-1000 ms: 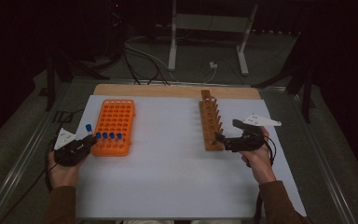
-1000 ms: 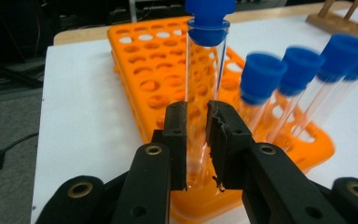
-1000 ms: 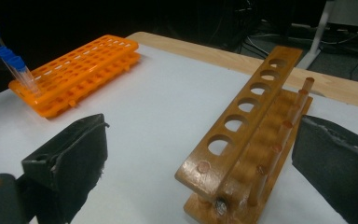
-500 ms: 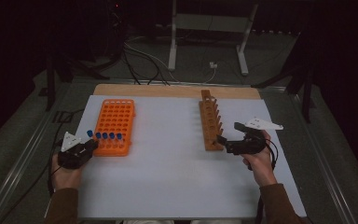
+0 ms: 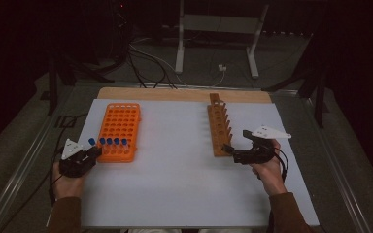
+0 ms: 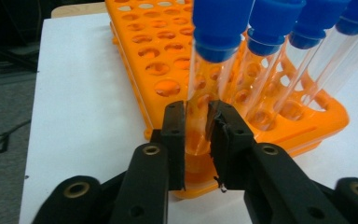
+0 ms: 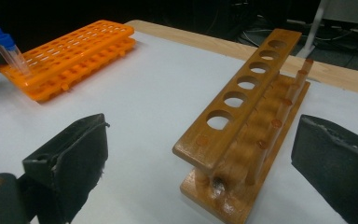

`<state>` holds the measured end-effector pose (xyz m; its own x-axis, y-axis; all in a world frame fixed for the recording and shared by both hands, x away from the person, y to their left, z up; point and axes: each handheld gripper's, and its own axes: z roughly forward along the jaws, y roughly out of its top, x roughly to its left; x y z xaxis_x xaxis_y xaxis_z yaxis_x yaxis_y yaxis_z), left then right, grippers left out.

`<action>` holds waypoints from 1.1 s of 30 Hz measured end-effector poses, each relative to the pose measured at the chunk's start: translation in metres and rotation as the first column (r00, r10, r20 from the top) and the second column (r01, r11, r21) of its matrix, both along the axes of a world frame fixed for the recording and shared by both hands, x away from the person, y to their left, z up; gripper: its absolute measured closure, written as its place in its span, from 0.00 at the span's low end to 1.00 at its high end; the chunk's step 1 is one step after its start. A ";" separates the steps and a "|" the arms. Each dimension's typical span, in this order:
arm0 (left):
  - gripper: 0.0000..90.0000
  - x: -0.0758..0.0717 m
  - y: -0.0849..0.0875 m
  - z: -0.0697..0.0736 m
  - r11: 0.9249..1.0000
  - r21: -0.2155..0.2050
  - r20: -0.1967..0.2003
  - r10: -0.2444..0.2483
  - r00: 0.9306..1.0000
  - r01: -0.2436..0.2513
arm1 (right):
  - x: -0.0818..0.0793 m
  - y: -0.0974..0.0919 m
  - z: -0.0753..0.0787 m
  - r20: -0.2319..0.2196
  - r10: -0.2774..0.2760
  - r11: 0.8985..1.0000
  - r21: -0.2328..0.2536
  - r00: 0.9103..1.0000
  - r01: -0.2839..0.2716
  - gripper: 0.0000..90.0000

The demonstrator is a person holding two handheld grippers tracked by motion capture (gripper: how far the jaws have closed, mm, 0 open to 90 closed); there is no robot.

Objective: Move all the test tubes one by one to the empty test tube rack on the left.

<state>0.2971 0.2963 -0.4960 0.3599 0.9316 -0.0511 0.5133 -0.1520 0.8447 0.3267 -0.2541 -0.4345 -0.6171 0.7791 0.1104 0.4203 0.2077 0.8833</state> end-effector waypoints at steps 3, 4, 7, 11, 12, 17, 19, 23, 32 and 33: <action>0.82 -0.002 0.001 0.002 1.000 -0.009 0.019 -0.014 1.000 0.014 | 0.000 -0.001 -0.001 -0.002 -0.001 1.000 0.001 1.000 0.001 0.04; 0.82 -0.002 0.002 0.004 1.000 -0.011 0.027 -0.014 1.000 0.014 | 0.000 -0.002 0.000 -0.002 -0.001 1.000 0.001 1.000 0.001 0.04; 0.83 -0.002 0.003 0.005 1.000 -0.012 0.031 -0.014 0.999 0.014 | 0.000 -0.003 0.000 -0.001 -0.002 1.000 0.003 1.000 0.002 0.04; 0.86 -0.002 0.003 0.006 1.000 -0.005 0.031 -0.011 0.999 0.011 | -0.001 -0.003 0.000 -0.001 -0.002 1.000 0.003 1.000 0.002 0.04; 0.86 -0.002 0.003 0.006 1.000 0.001 0.020 -0.012 1.000 0.012 | -0.001 -0.003 0.000 -0.001 -0.001 1.000 0.003 1.000 0.001 0.04; 0.87 0.004 -0.002 0.003 0.999 0.039 -0.027 -0.015 1.000 0.016 | -0.001 -0.003 0.000 -0.002 0.000 1.000 0.002 1.000 0.000 0.04; 0.87 0.004 -0.004 0.003 0.999 0.051 -0.025 -0.013 1.000 0.015 | -0.001 -0.003 -0.001 -0.001 0.000 1.000 0.002 1.000 0.000 0.04; 0.86 0.003 -0.003 0.003 0.999 0.032 -0.026 -0.011 1.000 0.012 | -0.003 -0.004 -0.001 0.003 -0.006 1.000 0.006 1.000 0.006 0.04; 0.60 -0.010 0.004 0.015 0.997 -0.072 0.026 0.001 1.000 0.001 | -0.014 -0.012 -0.001 0.053 -0.043 0.999 0.017 0.998 0.042 0.04; 0.56 -0.013 0.004 0.017 0.997 -0.077 0.033 0.003 0.999 0.000 | -0.016 -0.014 -0.001 0.063 -0.047 0.999 0.019 0.997 0.046 0.04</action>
<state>0.2843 0.3007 -0.4791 0.3611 0.9259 -0.1111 0.4853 -0.0848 0.8702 0.3108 -0.2679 -0.4354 -0.5861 0.8057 0.0860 0.3721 0.1733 0.9119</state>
